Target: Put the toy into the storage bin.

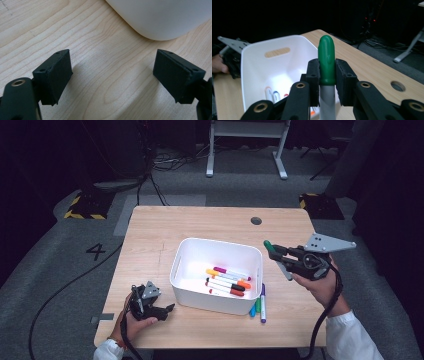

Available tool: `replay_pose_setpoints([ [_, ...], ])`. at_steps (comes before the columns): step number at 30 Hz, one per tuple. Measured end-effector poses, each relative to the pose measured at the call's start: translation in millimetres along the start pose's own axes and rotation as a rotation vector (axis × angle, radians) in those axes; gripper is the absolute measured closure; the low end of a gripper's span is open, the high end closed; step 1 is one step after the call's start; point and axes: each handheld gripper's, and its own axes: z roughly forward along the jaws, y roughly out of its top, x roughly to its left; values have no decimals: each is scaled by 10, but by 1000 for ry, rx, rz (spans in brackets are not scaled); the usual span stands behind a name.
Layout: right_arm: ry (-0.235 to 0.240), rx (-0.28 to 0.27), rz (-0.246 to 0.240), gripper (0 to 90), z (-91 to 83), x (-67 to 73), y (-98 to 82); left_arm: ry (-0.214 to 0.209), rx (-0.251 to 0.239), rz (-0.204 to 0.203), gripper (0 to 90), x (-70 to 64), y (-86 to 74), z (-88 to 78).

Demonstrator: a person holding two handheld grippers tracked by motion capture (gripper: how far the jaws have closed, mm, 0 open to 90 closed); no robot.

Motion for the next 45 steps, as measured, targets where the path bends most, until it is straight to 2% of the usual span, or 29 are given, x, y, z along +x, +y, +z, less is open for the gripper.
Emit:
replay_pose_setpoints([
  [2,16,-3,2,746,60,52,105,0,0,0,155,0,0,0],
  [3,15,3,-14,747,95,78,166,1,-1,0,155,0,0,1],
  [6,35,-6,-17,746,178,138,278,2,0,0,155,0,0,0],
  [9,54,5,-41,747,281,193,353,0,-1,1,155,0,0,0],
  [20,109,33,-60,746,615,336,423,3,-1,4,156,1,0,-1],
  [23,113,64,-71,746,725,380,411,3,-1,4,156,0,0,-2],
  [28,132,147,-114,747,900,465,341,5,1,9,156,2,1,-4],
  [34,184,279,-180,746,1083,608,169,5,2,6,156,0,-2,-6],
  [37,204,335,-207,746,1135,654,95,5,2,8,156,2,-1,-7],
  [40,225,391,-213,746,1156,690,43,5,2,8,156,2,-1,-6],
  [45,256,434,-226,746,1171,733,1,5,2,8,156,2,-1,-6],
])
